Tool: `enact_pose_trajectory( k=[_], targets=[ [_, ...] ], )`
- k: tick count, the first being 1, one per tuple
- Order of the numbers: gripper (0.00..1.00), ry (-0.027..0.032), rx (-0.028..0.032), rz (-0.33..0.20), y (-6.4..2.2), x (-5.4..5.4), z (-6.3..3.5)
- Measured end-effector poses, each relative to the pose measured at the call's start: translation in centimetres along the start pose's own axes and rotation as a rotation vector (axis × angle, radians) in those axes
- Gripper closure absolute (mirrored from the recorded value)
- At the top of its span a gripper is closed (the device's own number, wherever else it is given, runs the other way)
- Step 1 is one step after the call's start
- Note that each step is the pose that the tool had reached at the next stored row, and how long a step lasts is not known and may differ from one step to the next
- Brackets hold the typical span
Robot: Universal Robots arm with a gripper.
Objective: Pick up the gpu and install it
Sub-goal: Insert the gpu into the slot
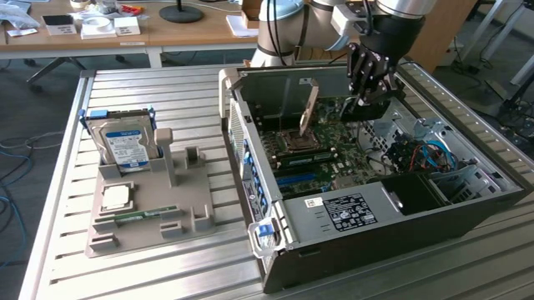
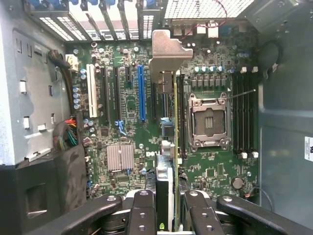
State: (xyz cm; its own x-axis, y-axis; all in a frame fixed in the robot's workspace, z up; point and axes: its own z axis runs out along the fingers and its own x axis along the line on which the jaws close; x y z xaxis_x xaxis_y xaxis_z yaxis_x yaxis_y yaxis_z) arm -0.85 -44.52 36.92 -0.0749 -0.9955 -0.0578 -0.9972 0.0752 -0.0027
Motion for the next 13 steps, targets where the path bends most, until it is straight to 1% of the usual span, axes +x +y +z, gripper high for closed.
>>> enact_pose_trajectory(
  k=[7,13],
  targets=[
    [0.73,-0.0001,-0.0002,0.000,0.11,0.32,0.50],
    [0.73,0.0000,-0.0003,0.000,0.13,0.33,0.53]
  ],
)
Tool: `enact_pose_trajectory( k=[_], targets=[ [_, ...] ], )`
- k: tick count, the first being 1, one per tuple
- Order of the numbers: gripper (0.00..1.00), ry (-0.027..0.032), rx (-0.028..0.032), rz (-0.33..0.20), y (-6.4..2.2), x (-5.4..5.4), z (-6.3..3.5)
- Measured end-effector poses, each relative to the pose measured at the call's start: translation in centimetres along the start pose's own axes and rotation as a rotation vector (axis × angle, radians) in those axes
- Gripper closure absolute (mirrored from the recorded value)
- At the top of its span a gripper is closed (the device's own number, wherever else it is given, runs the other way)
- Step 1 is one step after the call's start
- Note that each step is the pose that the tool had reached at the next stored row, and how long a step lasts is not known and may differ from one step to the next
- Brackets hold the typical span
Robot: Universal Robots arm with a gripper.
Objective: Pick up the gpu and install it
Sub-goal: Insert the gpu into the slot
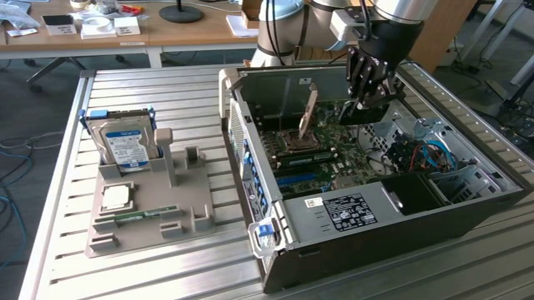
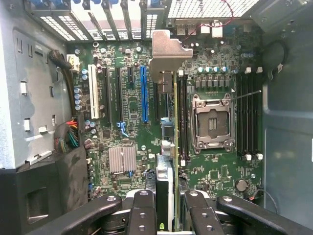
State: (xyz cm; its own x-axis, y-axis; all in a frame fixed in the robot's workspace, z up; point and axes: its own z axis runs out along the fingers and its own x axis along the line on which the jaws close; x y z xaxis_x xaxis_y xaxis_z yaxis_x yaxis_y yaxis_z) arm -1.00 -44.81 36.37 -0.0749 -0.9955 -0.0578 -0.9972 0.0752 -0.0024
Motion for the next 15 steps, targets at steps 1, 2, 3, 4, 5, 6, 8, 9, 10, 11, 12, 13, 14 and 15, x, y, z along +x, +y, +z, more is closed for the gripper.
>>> enact_pose_trajectory(
  k=[1,2,3,4,5,6,8,9,10,11,12,13,14,15],
  targets=[
    [0.73,0.0000,0.0000,0.000,0.00,0.0,0.02],
    [0.73,-0.0005,0.0001,0.000,0.00,0.0,0.12],
    [0.73,-0.0005,0.0001,0.000,0.01,0.0,0.25],
    [0.73,-0.0001,0.0001,0.000,0.01,0.0,0.41],
    [0.73,-0.0001,0.0000,0.000,0.02,0.0,0.58],
    [0.73,-0.0001,0.0000,0.000,0.03,0.0,0.75],
    [0.73,0.0000,-0.0001,0.000,0.06,0.1,1.08],
    [0.73,0.0000,-0.0001,0.000,0.08,0.1,1.24],
    [0.73,-0.0001,-0.0002,0.000,0.09,0.1,1.39],
    [0.73,-0.0001,-0.0003,0.000,0.12,0.1,1.53],
    [0.73,0.0000,-0.0003,0.000,0.15,0.1,1.65],
    [0.73,-0.0002,-0.0003,0.000,0.18,0.1,1.77],
    [0.73,-0.0001,-0.0004,0.000,0.19,0.1,1.82],
    [0.73,0.0001,-0.0004,0.000,0.19,0.1,1.81]
  ],
)
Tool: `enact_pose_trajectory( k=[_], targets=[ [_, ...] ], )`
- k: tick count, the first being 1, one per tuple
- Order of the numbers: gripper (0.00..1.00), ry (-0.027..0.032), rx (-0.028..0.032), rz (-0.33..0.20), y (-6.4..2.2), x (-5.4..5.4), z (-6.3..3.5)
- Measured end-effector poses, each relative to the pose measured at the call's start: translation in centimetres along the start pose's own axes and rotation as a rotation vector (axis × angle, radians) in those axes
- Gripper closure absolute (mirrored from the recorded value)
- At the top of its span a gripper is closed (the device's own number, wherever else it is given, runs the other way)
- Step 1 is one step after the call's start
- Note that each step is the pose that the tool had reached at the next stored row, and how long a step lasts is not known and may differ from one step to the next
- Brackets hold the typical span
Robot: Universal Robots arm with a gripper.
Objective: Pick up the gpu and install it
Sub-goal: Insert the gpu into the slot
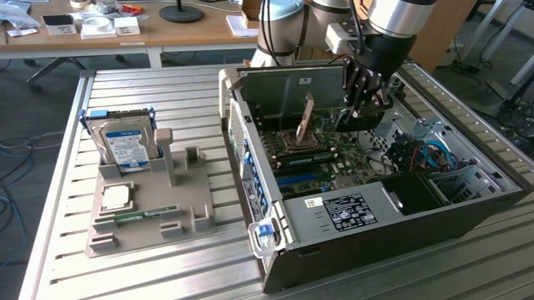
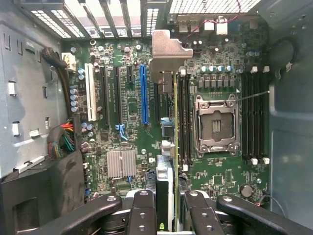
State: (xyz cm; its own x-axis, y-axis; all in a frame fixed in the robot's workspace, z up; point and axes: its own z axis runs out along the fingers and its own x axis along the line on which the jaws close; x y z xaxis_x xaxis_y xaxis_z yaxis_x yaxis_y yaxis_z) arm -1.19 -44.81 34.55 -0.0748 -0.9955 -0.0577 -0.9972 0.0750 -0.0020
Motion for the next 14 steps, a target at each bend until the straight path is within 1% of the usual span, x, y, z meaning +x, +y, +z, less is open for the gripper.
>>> enact_pose_trajectory(
  k=[6,14],
  targets=[
    [0.73,-0.0004,0.0001,0.000,0.01,0.0,0.06],
    [0.73,0.0000,0.0000,-0.001,0.14,0.2,1.15]
  ],
)
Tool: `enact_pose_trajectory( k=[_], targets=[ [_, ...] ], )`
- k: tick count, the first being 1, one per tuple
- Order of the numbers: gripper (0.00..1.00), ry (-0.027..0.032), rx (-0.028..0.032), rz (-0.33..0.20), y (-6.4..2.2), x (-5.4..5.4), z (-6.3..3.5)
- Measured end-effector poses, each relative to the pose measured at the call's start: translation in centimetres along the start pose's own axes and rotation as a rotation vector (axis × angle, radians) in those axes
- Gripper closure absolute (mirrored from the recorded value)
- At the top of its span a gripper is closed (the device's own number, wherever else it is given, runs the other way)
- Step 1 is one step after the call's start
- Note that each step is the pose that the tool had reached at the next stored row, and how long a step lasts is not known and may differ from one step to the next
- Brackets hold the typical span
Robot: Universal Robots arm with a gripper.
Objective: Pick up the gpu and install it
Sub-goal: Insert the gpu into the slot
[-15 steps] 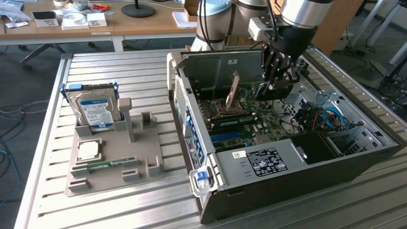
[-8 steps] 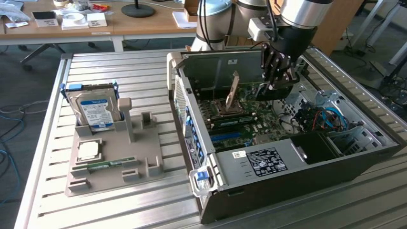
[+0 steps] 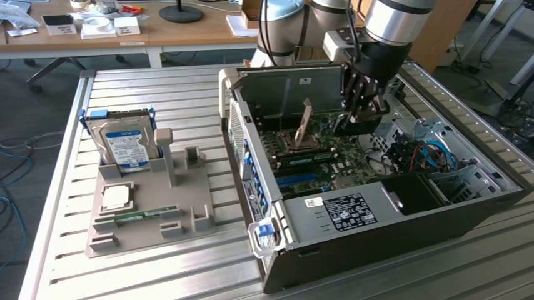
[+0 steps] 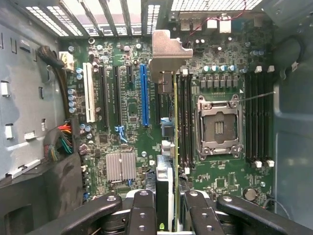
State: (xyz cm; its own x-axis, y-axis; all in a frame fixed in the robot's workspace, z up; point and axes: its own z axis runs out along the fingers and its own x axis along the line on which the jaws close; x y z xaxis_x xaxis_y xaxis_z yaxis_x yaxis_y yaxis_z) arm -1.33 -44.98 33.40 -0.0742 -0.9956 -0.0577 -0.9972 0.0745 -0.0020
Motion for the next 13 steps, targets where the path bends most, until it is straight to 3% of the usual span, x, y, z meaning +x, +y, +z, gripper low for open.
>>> enact_pose_trajectory(
  k=[2,3,13],
  targets=[
    [0.73,0.0000,-0.0001,-0.001,0.02,0.3,0.08],
    [0.73,-0.0003,-0.0001,-0.003,0.14,1.2,0.41],
    [0.73,0.0000,-0.0003,-0.004,0.31,1.2,0.63]
  ],
)
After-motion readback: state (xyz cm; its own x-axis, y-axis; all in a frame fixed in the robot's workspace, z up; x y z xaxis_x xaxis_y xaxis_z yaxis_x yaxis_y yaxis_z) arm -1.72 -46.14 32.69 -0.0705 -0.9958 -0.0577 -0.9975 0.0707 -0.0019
